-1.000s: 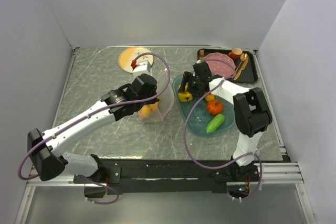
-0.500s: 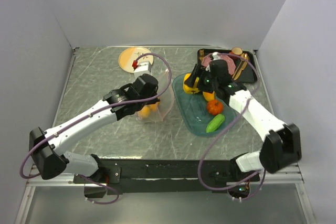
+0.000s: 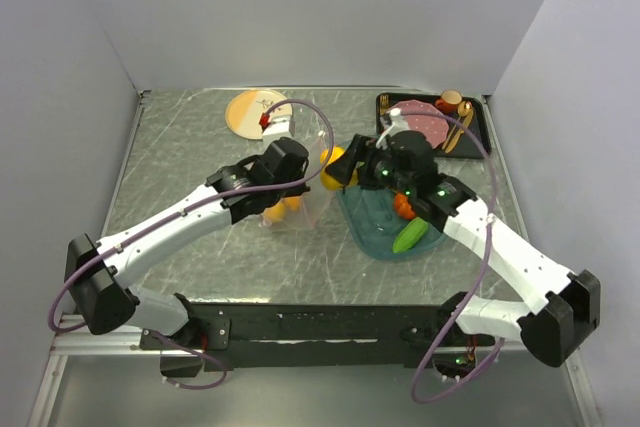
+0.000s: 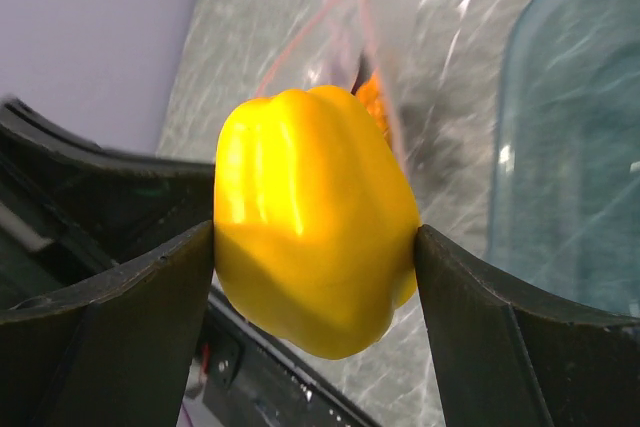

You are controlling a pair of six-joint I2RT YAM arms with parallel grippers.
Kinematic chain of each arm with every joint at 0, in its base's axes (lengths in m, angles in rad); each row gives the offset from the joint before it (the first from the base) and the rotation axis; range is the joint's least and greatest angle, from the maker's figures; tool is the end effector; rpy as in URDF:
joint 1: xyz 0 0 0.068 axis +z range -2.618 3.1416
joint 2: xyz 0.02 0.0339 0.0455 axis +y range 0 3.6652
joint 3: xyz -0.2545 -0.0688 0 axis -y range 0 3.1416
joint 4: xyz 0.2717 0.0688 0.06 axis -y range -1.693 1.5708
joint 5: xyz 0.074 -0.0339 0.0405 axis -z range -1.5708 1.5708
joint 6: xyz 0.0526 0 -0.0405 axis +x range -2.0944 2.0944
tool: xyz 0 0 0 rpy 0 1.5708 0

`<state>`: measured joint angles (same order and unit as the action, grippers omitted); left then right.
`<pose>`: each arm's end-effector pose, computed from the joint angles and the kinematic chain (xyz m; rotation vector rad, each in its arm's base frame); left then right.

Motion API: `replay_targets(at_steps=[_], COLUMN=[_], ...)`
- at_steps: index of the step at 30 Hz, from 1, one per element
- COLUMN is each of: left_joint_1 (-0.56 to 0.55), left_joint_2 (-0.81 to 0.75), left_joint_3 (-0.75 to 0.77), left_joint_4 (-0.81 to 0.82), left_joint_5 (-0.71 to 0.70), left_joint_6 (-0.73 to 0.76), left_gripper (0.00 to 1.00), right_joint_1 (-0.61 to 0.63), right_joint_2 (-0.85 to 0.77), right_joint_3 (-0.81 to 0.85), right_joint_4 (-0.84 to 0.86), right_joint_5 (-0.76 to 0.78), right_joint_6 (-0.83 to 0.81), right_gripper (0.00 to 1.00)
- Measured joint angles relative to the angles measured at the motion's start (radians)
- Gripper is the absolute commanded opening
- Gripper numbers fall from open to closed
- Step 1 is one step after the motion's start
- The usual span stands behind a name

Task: Place the food in the zip-top bag and seal the zipper
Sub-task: Place the fake fruit in the zipper food storage bag.

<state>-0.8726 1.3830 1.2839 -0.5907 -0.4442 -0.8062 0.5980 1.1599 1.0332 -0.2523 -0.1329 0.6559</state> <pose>0.2375 -0.2478 0.3190 -0.1614 2.2120 -0.4411 0.2545 0.1818 0.3253 -0.0334 2.0705 0.9345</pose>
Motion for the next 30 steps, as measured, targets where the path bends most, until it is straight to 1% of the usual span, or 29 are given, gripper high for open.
replay_targets(at_steps=[3, 5, 7, 8, 10, 12, 13, 14, 15, 16, 18, 20, 30], left_joint_1=[0.0, 0.0, 0.0, 0.0, 0.0, 0.001, 0.001, 0.001, 0.001, 0.001, 0.001, 0.001, 0.001], left_joint_2=[0.0, 0.0, 0.0, 0.0, -0.001, -0.002, -0.004, -0.006, -0.007, -0.01, -0.014, -0.018, -0.027], left_joint_3=[0.003, 0.003, 0.003, 0.003, 0.003, 0.003, 0.003, 0.003, 0.003, 0.003, 0.003, 0.003, 0.003], left_joint_4=[0.003, 0.003, 0.003, 0.003, 0.004, 0.003, 0.003, 0.003, 0.003, 0.003, 0.004, 0.003, 0.002], left_joint_5=[0.003, 0.005, 0.006, 0.007, 0.008, 0.011, 0.013, 0.014, 0.014, 0.016, 0.019, 0.019, 0.02], left_joint_6=[0.0, 0.0, 0.0, 0.0, 0.0, 0.0, 0.0, 0.0, 0.0, 0.0, 0.0, 0.0, 0.0], left_gripper=[0.01, 0.01, 0.01, 0.01, 0.01, 0.01, 0.01, 0.01, 0.01, 0.01, 0.01, 0.01, 0.01], right_joint_1=[0.042, 0.056, 0.06, 0.06, 0.061, 0.061, 0.061, 0.061, 0.061, 0.061, 0.061, 0.061, 0.028], right_joint_2=[0.042, 0.068, 0.098, 0.113, 0.138, 0.163, 0.172, 0.179, 0.184, 0.189, 0.193, 0.192, 0.167], right_joint_3=[-0.012, -0.018, -0.02, -0.02, -0.018, -0.016, -0.014, -0.012, -0.006, 0.002, 0.016, 0.025, 0.03], right_joint_4=[0.014, 0.021, 0.033, 0.037, 0.045, 0.054, 0.056, 0.056, 0.055, 0.056, 0.058, 0.063, 0.056], right_joint_5=[-0.003, -0.007, -0.01, -0.01, -0.011, -0.013, -0.014, -0.016, -0.016, -0.018, -0.017, -0.011, 0.012], right_joint_6=[0.01, 0.015, 0.02, 0.02, 0.02, 0.02, 0.019, 0.019, 0.019, 0.018, 0.016, 0.015, 0.007], right_gripper=[0.0, 0.03, 0.18, 0.21, 0.32, 0.5, 0.51, 0.54, 0.68, 0.73, 0.75, 0.89, 0.96])
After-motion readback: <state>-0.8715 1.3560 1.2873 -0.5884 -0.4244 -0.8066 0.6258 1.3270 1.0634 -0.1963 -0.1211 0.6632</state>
